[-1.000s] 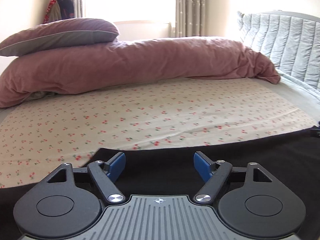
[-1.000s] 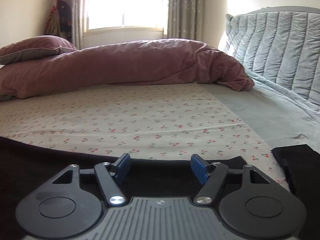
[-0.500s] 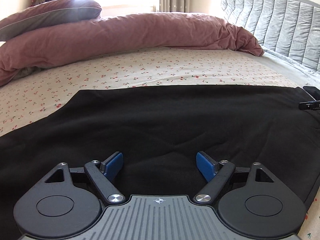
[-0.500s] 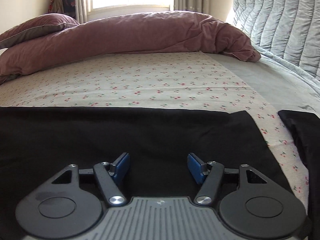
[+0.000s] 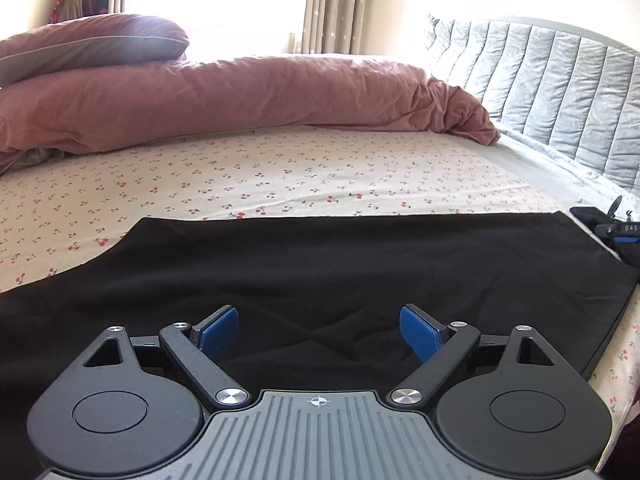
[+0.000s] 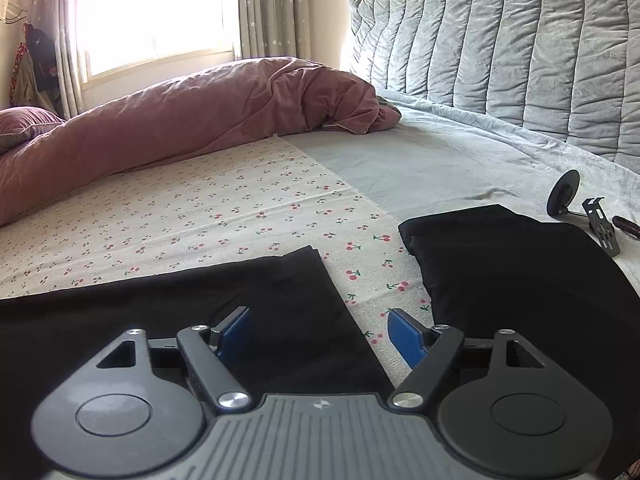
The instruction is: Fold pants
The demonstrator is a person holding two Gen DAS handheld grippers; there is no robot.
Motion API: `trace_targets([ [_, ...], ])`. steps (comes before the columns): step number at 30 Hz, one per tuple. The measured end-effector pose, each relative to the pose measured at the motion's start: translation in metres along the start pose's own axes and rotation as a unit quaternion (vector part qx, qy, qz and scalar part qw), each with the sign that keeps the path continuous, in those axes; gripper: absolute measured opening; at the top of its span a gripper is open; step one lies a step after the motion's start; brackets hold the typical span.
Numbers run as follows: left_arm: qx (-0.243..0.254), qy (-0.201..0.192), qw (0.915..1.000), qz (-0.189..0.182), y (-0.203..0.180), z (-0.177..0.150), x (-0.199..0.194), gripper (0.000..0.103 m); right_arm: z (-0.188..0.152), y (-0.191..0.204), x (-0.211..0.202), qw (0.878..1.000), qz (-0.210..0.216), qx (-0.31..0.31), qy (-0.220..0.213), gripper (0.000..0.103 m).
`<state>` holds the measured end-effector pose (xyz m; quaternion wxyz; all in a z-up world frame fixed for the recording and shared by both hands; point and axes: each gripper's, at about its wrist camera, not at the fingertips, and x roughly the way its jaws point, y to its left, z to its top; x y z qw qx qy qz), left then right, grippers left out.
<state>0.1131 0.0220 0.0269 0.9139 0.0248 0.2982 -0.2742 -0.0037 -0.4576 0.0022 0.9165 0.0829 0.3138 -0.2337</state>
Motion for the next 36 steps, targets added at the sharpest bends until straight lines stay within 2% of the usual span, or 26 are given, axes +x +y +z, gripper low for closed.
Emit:
trace_targets([
  [5, -0.022, 0.009, 0.9991, -0.034, -0.004, 0.000, 0.002, 0.096, -0.012, 0.001, 0.022, 0.998, -0.018, -0.026, 0.061, 0.082],
  [8, -0.008, 0.008, 0.9995, -0.031, -0.010, -0.001, 0.004, 0.097, -0.011, -0.004, 0.025, 0.997, -0.012, -0.005, 0.070, 0.084],
  [11, -0.006, 0.008, 0.9994, -0.033, -0.012, -0.003, 0.005, 0.097, -0.008, -0.004, 0.023, 0.997, 0.001, 0.005, 0.077, 0.067],
  [14, -0.008, 0.014, 0.9992, -0.037, -0.012, -0.004, 0.007, 0.097, -0.006, 0.001, 0.020, 0.997, 0.018, 0.005, 0.080, 0.035],
  [15, -0.006, 0.014, 0.9992, -0.037, -0.013, -0.004, 0.007, 0.097, -0.005, 0.002, 0.019, 0.996, 0.036, 0.014, 0.083, 0.015],
  [16, -0.006, 0.014, 0.9992, -0.036, -0.014, -0.005, 0.007, 0.097, -0.005, 0.003, 0.019, 0.995, 0.042, 0.023, 0.086, 0.013],
  [18, -0.008, 0.014, 0.9992, -0.038, -0.014, -0.005, 0.007, 0.097, -0.004, 0.008, 0.017, 0.995, 0.044, 0.019, 0.082, 0.012],
  [23, -0.024, 0.012, 0.9980, -0.058, -0.014, -0.005, 0.006, 0.097, 0.008, 0.020, -0.003, 0.991, 0.111, 0.051, 0.059, 0.011],
  [27, -0.050, 0.008, 0.9952, -0.084, -0.016, -0.005, 0.008, 0.097, 0.014, 0.052, -0.020, 0.984, 0.169, 0.035, 0.047, 0.011],
  [32, -0.082, 0.008, 0.9904, -0.111, -0.017, -0.004, 0.014, 0.097, 0.013, 0.109, -0.027, 0.969, 0.239, -0.010, 0.058, 0.012],
  [36, -0.084, 0.009, 0.9910, -0.104, -0.020, -0.004, 0.019, 0.095, 0.007, 0.159, -0.029, 0.950, 0.298, -0.045, 0.077, 0.012],
])
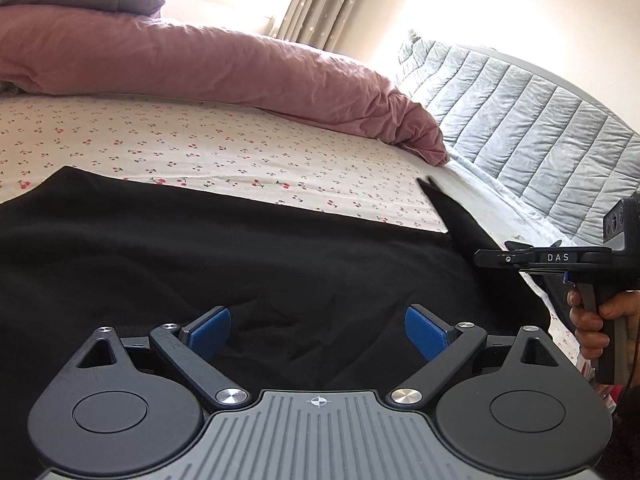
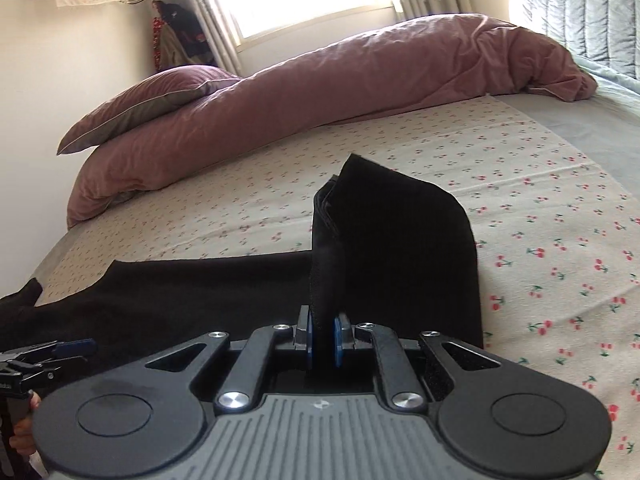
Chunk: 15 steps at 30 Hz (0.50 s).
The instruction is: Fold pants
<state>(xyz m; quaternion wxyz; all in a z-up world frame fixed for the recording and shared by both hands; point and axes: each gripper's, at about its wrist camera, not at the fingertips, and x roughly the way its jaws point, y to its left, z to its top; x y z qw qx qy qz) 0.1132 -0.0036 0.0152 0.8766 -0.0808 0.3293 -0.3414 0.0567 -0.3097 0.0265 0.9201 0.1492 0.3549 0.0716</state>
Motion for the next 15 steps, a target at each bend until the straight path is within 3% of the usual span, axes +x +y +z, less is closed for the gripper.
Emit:
trace_targets([
  [5, -0.034, 0.001, 0.9993, -0.017, 0.008, 0.000, 0.003, 0.094, -0.003, 0.040, 0.031, 0.997, 0.063, -0.014, 0.044, 0.012],
  [11, -0.093, 0.000, 0.9949, -0.039, 0.023, 0.001, 0.008, 0.088, -0.009, 0.072, 0.058, 0.990, 0.106, -0.015, 0.090, 0.012],
  [14, -0.134, 0.008, 0.9893, -0.058, 0.033, 0.001, 0.015, 0.081, -0.014, 0.078, 0.064, 0.987, 0.120, -0.010, 0.110, 0.023],
  [15, -0.148, 0.014, 0.9869, -0.064, 0.036, 0.001, 0.019, 0.077, -0.014, 0.078, 0.063, 0.984, 0.131, -0.006, 0.117, 0.032],
])
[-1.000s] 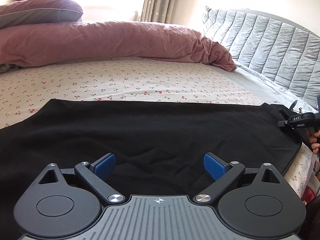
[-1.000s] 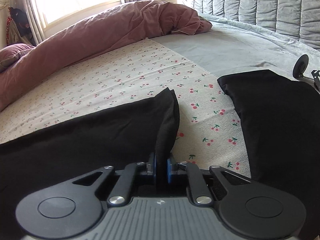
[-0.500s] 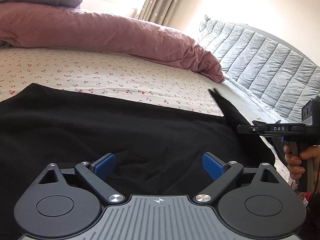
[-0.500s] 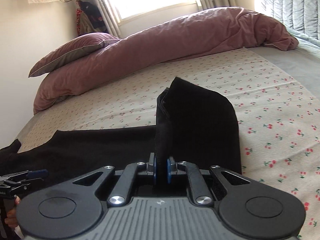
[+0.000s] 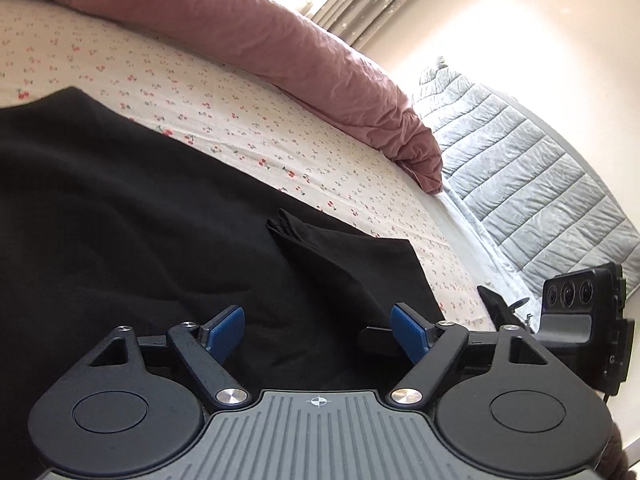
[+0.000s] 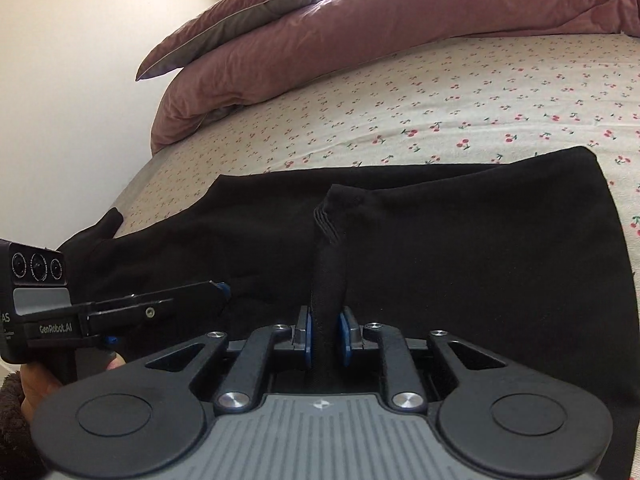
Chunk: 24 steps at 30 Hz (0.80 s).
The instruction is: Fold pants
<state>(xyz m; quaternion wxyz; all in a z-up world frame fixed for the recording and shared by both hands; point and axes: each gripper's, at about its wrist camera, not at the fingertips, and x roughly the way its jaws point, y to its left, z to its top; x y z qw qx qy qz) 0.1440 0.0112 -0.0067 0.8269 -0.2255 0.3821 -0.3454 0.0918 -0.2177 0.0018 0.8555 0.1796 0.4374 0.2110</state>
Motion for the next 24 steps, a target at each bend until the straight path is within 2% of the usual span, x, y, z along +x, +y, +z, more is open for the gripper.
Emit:
trace_targets([
  [1, -0.014, 0.006, 0.9999, -0.006, 0.003, 0.001, 0.003, 0.073, 0.001, -0.001, -0.003, 1.000, 0.017, 0.006, 0.003, 0.037],
  [3, -0.041, 0.016, 0.9989, -0.016, 0.010, 0.002, 0.010, 0.068, 0.003, -0.003, -0.013, 0.999, 0.050, 0.016, -0.001, 0.038],
  [5, -0.063, 0.023, 0.9975, -0.022, 0.015, 0.004, 0.015, 0.061, 0.004, -0.003, -0.026, 0.998, 0.061, 0.017, -0.023, 0.038],
  [7, -0.081, 0.027, 0.9961, -0.024, 0.019, 0.006, 0.021, 0.052, 0.003, -0.005, -0.035, 0.998, 0.037, 0.012, -0.043, 0.038],
  [10, -0.100, 0.033, 0.9941, -0.025, 0.021, 0.008, 0.027, 0.049, 0.001, -0.016, -0.036, 0.999, 0.006, 0.021, -0.038, 0.036],
  [12, -0.104, 0.036, 0.9936, -0.023, 0.021, 0.007, 0.029, 0.047, -0.003, -0.020, -0.031, 0.999, 0.005, 0.026, -0.021, 0.028],
  [13, -0.106, 0.038, 0.9933, -0.023, 0.019, 0.008, 0.031, 0.046, -0.005, -0.019, -0.028, 1.000, 0.003, 0.021, -0.011, 0.028],
  [18, -0.119, 0.044, 0.9916, -0.026, 0.015, 0.007, 0.042, 0.040, -0.014, -0.008, -0.017, 1.000, 0.001, -0.013, 0.018, 0.028],
  [24, -0.142, 0.048, 0.9876, -0.048, 0.015, 0.004, 0.051, 0.039, -0.014, -0.006, -0.015, 1.000, 0.004, -0.019, 0.020, 0.028],
])
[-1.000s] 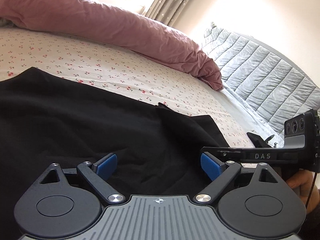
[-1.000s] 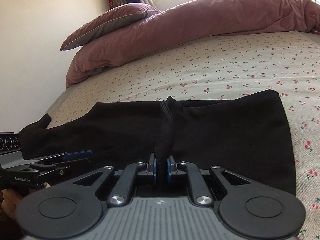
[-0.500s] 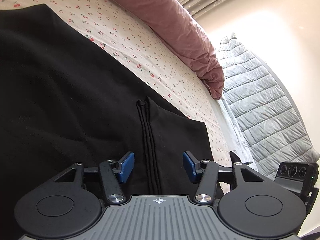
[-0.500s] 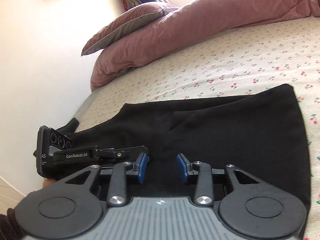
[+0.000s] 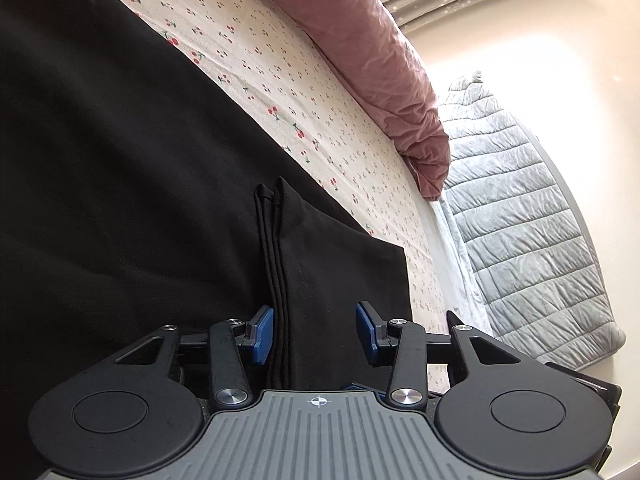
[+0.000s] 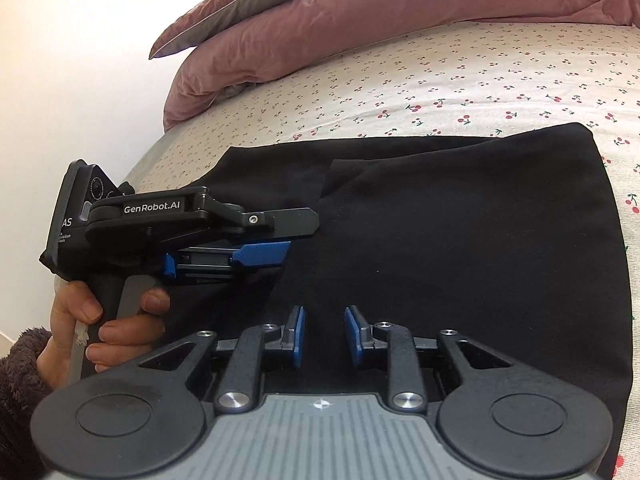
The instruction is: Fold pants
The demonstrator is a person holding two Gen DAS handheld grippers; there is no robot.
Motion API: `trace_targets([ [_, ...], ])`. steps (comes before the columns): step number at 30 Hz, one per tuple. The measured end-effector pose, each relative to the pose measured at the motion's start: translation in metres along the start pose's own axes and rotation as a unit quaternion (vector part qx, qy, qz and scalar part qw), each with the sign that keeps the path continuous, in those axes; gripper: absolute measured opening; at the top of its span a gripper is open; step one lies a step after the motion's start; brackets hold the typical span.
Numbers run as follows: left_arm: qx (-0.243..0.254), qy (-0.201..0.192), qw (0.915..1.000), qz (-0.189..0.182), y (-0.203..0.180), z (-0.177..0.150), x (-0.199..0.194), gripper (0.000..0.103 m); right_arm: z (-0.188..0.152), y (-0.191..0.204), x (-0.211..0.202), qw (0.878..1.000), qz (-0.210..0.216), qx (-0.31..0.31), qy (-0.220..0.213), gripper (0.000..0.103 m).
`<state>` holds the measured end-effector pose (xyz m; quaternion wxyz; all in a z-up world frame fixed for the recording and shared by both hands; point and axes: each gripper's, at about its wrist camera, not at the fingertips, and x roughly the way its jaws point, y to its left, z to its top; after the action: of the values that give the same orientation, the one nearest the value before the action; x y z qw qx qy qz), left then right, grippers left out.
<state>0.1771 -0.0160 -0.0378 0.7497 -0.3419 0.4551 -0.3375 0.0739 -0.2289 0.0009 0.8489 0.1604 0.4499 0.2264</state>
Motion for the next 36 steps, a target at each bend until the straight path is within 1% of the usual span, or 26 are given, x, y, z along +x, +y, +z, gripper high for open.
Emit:
trace_targets([
  [2, 0.006, -0.003, 1.0000, 0.001, -0.002, -0.003, 0.001, 0.039, 0.000, 0.001, 0.001, 1.000, -0.001, -0.001, 0.000, 0.028],
  [3, 0.017, -0.006, 0.9998, 0.008, -0.005, -0.004, 0.002, 0.036, 0.000, 0.002, 0.002, 1.000, -0.002, -0.003, -0.001, 0.028],
  [4, 0.027, -0.010, 0.9994, 0.018, -0.008, -0.005, 0.003, 0.029, 0.000, 0.003, 0.002, 1.000, -0.004, -0.006, -0.001, 0.028],
  [5, 0.035, -0.014, 0.9989, 0.027, -0.009, -0.006, 0.004, 0.025, 0.000, 0.004, 0.003, 1.000, -0.006, -0.009, -0.001, 0.028],
  [7, 0.048, -0.022, 0.9975, 0.047, -0.011, -0.007, 0.006, 0.008, 0.000, 0.005, 0.002, 1.000, -0.010, -0.014, -0.003, 0.028],
  [9, 0.062, -0.026, 0.9962, 0.057, -0.012, -0.009, 0.006, 0.004, 0.000, 0.005, 0.001, 1.000, -0.018, -0.016, -0.007, 0.028],
  [12, 0.095, -0.038, 0.9916, 0.080, -0.021, -0.012, 0.004, 0.003, 0.000, 0.002, -0.003, 0.999, -0.029, -0.010, -0.017, 0.028],
  [14, 0.129, -0.048, 0.9849, 0.105, -0.031, -0.016, 0.002, 0.003, 0.000, 0.000, -0.007, 0.999, -0.038, -0.009, -0.024, 0.029],
  [16, 0.158, -0.054, 0.9773, 0.130, -0.040, -0.018, -0.001, 0.003, 0.001, -0.002, -0.010, 0.998, -0.047, -0.010, -0.031, 0.035],
  [19, 0.183, -0.063, 0.9680, 0.160, -0.047, -0.017, -0.012, 0.003, 0.002, -0.002, -0.012, 0.998, -0.056, -0.014, -0.040, 0.038],
  [22, 0.193, -0.069, 0.9609, 0.186, -0.046, -0.010, -0.026, 0.002, 0.003, 0.001, -0.011, 0.997, -0.063, -0.021, -0.045, 0.042],
  [25, 0.206, -0.074, 0.9507, 0.220, -0.044, -0.005, -0.041, 0.003, 0.004, 0.005, -0.006, 0.996, -0.065, -0.031, -0.044, 0.044],
  [27, 0.212, -0.078, 0.9451, 0.236, -0.040, -0.001, -0.053, 0.003, 0.005, 0.008, -0.002, 0.996, -0.067, -0.038, -0.042, 0.046],
  [31, 0.209, -0.082, 0.9414, 0.252, -0.027, 0.007, -0.077, 0.003, 0.006, 0.015, 0.007, 0.995, -0.072, -0.056, -0.035, 0.050],
  [36, 0.213, -0.082, 0.9312, 0.284, -0.009, 0.015, -0.101, 0.003, 0.007, 0.025, 0.015, 0.994, -0.073, -0.076, -0.036, 0.057],
])
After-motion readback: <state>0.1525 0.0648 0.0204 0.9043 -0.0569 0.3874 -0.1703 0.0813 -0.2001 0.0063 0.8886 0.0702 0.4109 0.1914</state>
